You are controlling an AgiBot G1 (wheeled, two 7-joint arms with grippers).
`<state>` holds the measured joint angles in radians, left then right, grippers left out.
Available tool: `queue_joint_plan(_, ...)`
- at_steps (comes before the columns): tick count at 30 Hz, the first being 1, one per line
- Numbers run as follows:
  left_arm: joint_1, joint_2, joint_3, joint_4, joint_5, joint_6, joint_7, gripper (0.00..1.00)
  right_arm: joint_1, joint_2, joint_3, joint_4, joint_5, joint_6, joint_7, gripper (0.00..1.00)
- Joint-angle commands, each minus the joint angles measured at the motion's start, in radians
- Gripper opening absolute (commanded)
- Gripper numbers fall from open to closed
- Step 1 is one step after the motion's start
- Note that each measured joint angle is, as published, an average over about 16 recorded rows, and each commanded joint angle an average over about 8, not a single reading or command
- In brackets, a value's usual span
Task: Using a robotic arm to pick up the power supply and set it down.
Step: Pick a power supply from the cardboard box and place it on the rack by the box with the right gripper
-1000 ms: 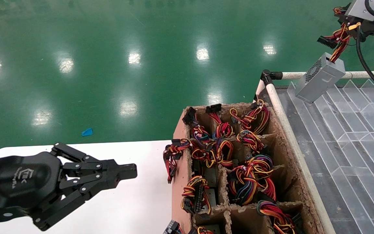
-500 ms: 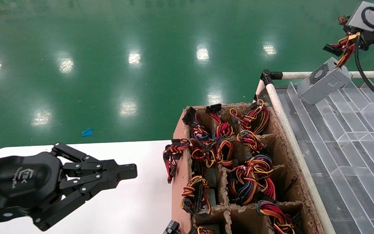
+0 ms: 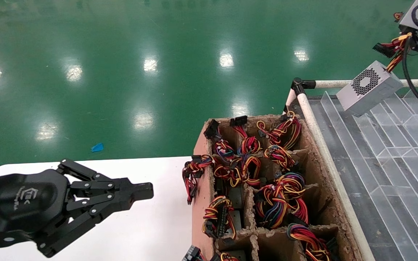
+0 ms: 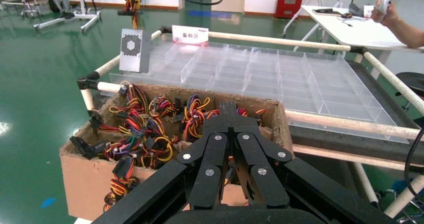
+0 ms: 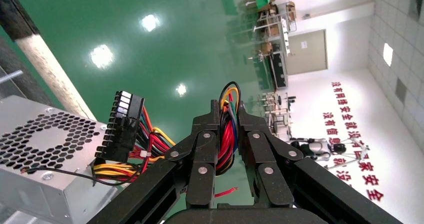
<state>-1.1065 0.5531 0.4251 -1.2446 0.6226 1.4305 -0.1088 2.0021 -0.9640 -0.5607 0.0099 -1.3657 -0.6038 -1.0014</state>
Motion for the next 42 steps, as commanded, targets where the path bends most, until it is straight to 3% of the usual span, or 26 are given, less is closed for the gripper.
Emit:
queue_joint_plan(1,0.000,0.000,0.000,0.000,0.000,0.000,0.000,0.00,-0.004,-0.002,0.002,0.000,0.003,0.001,-0.005,0.00)
queue_joint_plan(11,0.000,0.000,0.000,0.000,0.000,0.000,0.000,0.00,-0.066,-0.035,0.039,-0.011,0.056,0.000,0.002,0.00)
queue_joint_plan(12,0.000,0.000,0.000,0.000,0.000,0.000,0.000,0.00,-0.072,-0.036,0.043,-0.011,0.062,0.004,0.003,0.04)
queue_joint_plan(19,0.000,0.000,0.000,0.000,0.000,0.000,0.000,0.00,-0.086,-0.035,0.077,-0.008,0.112,0.018,0.022,0.87)
queue_joint_plan(21,0.000,0.000,0.000,0.000,0.000,0.000,0.000,0.00,-0.085,-0.032,0.087,-0.007,0.126,0.016,0.028,0.99)
queue_joint_plan(42,0.000,0.000,0.000,0.000,0.000,0.000,0.000,0.00,-0.061,-0.019,0.134,-0.005,0.193,-0.014,0.057,1.00)
